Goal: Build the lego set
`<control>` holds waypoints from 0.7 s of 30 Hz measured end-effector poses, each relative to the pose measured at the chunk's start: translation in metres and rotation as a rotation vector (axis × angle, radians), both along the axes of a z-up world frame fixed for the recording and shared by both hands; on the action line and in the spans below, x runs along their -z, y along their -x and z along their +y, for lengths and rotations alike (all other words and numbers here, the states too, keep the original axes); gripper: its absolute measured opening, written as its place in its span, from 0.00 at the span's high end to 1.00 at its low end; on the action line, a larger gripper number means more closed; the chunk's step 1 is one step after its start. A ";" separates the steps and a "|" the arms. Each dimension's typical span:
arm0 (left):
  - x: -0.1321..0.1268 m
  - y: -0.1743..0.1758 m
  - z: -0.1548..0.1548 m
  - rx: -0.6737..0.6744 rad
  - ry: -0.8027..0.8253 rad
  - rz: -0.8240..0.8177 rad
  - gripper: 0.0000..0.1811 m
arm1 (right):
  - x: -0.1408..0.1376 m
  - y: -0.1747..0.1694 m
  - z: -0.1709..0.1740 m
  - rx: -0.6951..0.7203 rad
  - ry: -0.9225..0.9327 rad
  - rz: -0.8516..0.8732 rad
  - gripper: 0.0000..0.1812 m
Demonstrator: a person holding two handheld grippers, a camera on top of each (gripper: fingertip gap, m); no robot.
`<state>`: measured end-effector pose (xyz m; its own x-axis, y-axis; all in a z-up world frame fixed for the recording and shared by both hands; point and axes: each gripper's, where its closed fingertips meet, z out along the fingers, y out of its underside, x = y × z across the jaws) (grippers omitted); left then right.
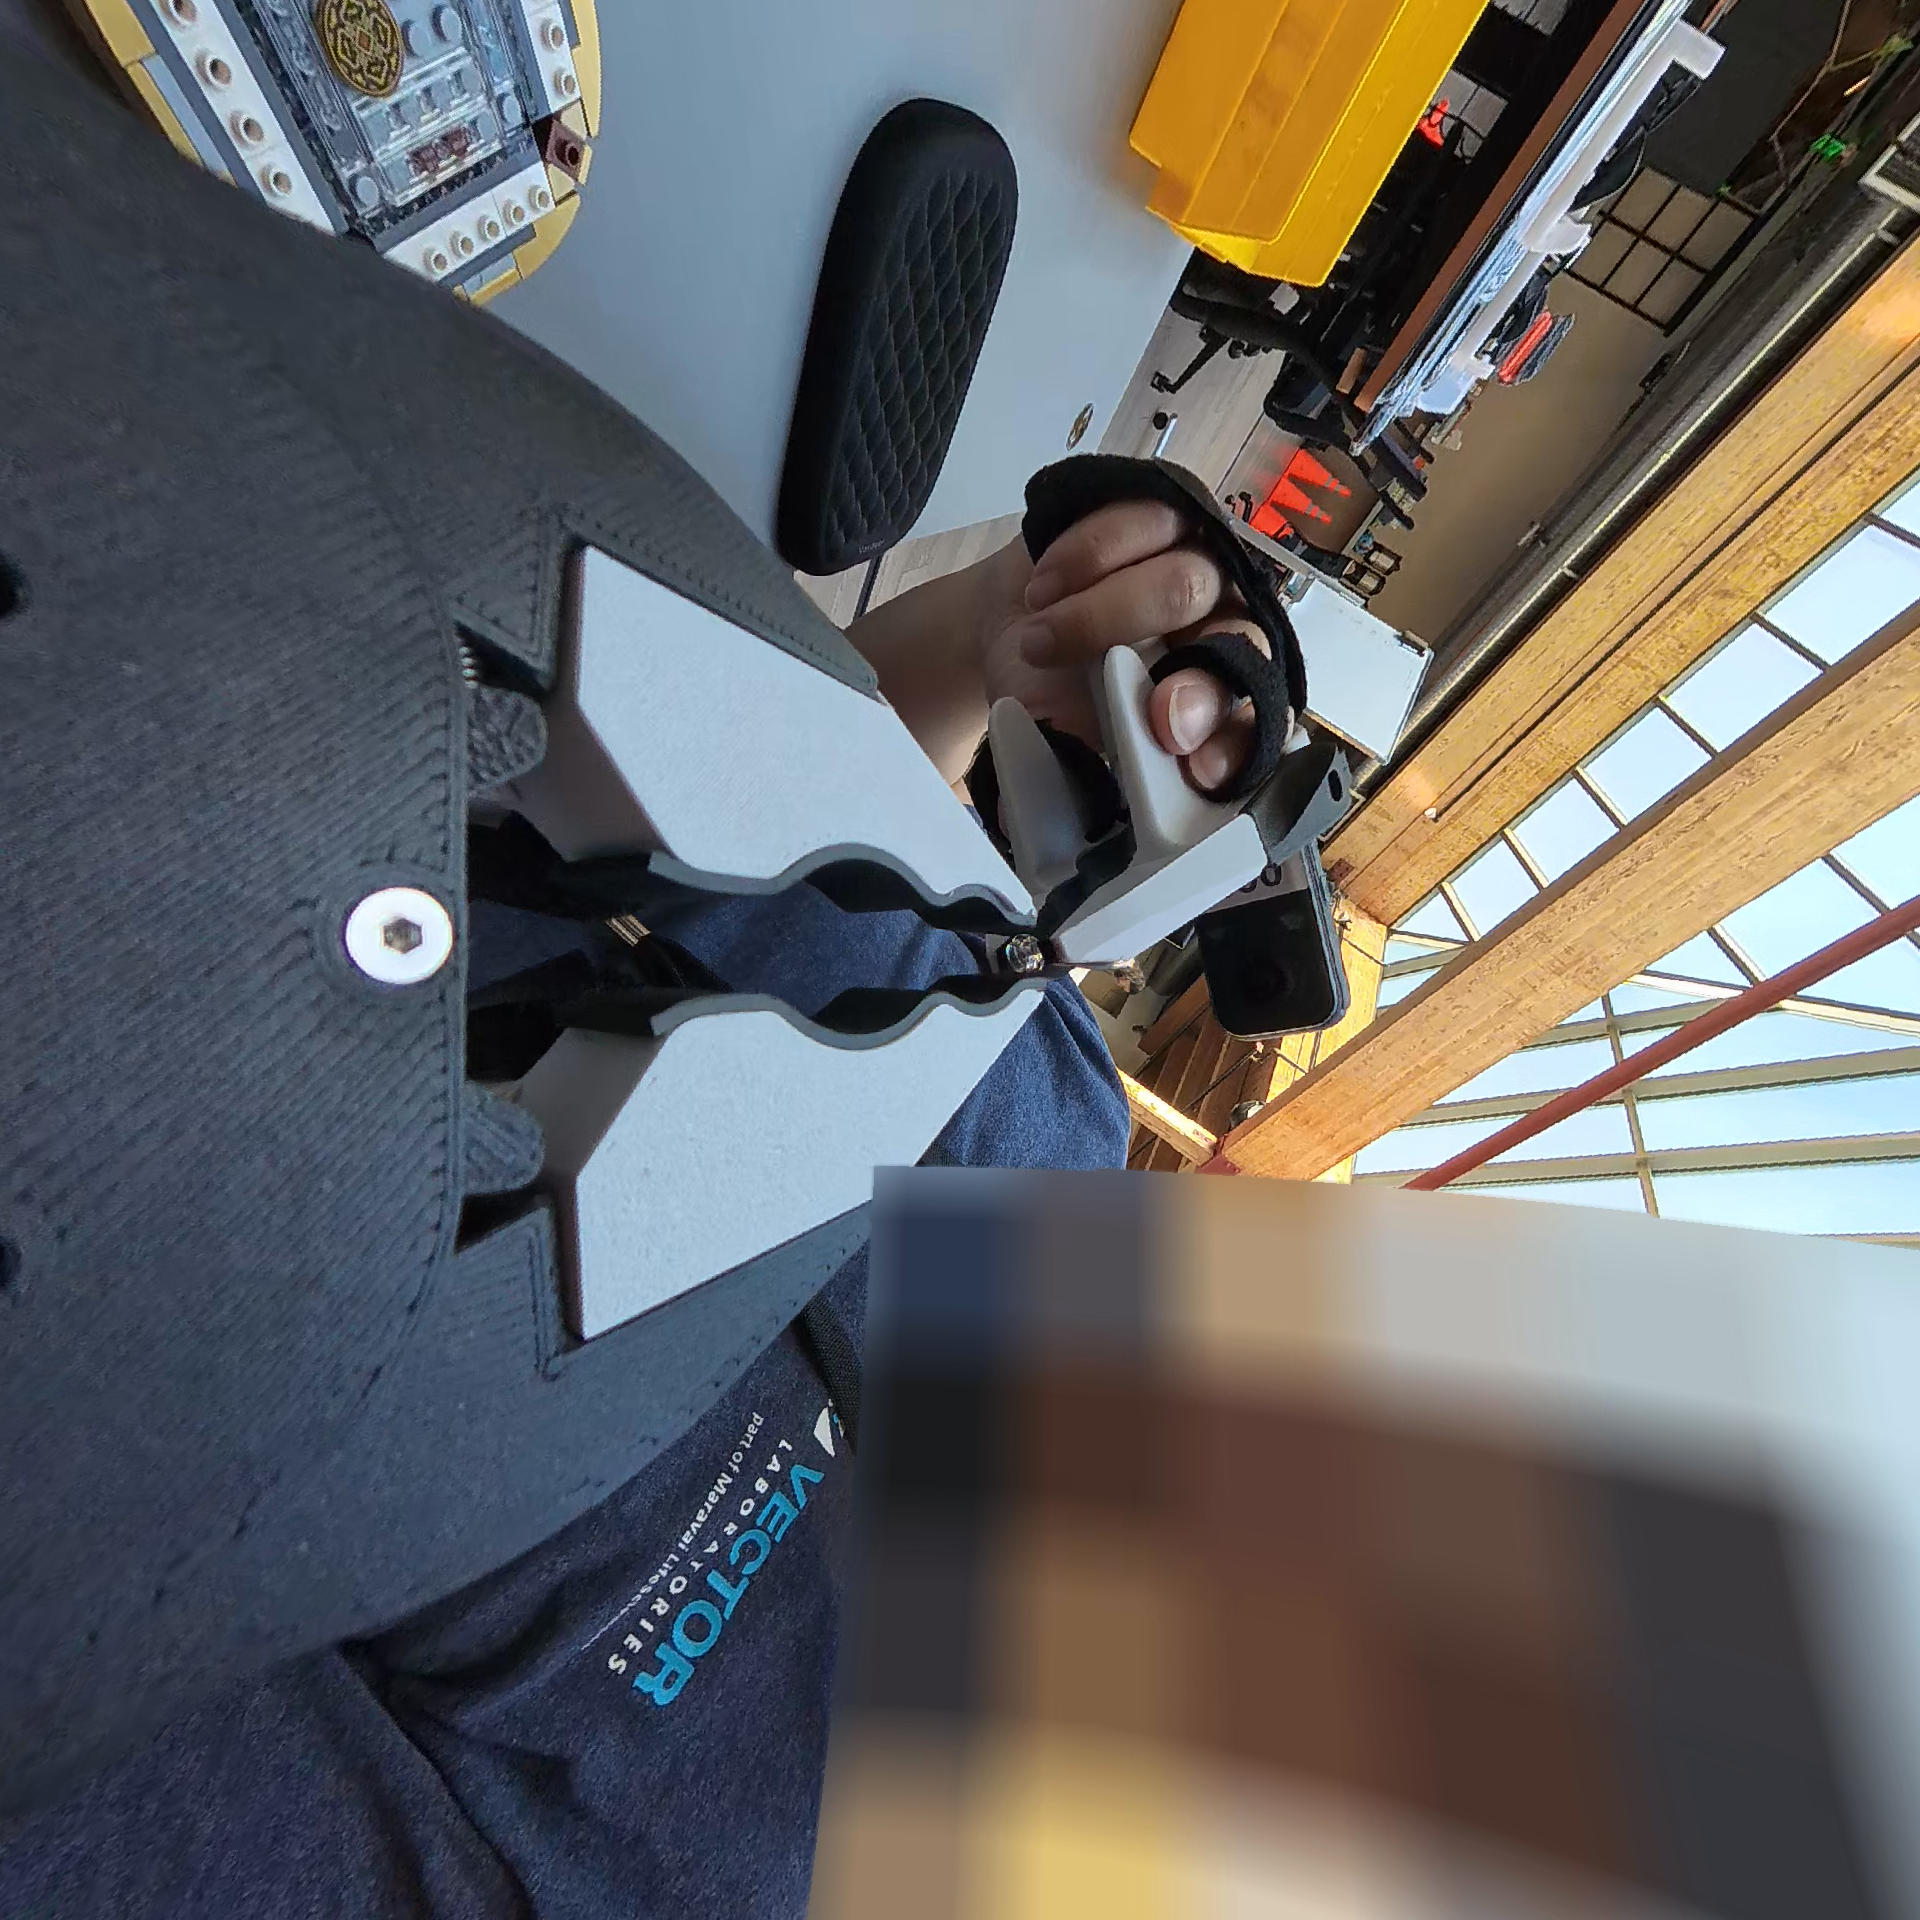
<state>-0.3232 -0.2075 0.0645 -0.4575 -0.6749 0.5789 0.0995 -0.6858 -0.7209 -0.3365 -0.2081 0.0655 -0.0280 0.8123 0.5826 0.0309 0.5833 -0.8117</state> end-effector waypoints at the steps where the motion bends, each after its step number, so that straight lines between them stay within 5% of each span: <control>1: 0.000 0.000 0.000 0.000 0.000 -0.002 0.97 | 0.000 0.000 0.000 0.002 0.003 0.003 0.95; 12: 0.001 0.001 0.001 -0.009 0.012 -0.017 0.97 | 0.002 0.000 0.000 -0.001 0.034 -0.006 0.97; 15: 0.007 0.004 0.021 -0.111 0.065 0.014 0.86 | 0.004 -0.006 0.005 0.017 0.047 -0.013 0.97; 18: 0.020 0.024 0.045 -0.297 0.063 0.086 0.84 | 0.042 -0.027 0.036 0.131 0.001 -0.198 0.97; 21: 0.042 0.040 0.052 -0.416 0.031 0.238 0.81 | 0.122 -0.076 0.096 0.319 -0.011 -0.573 0.97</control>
<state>-0.3630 -0.1552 0.0226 -0.0049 -0.7535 0.6574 0.2050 -0.6442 -0.7369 -0.2602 -0.1117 -0.0569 -0.0953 0.8260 0.5555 0.6296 0.4823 -0.6091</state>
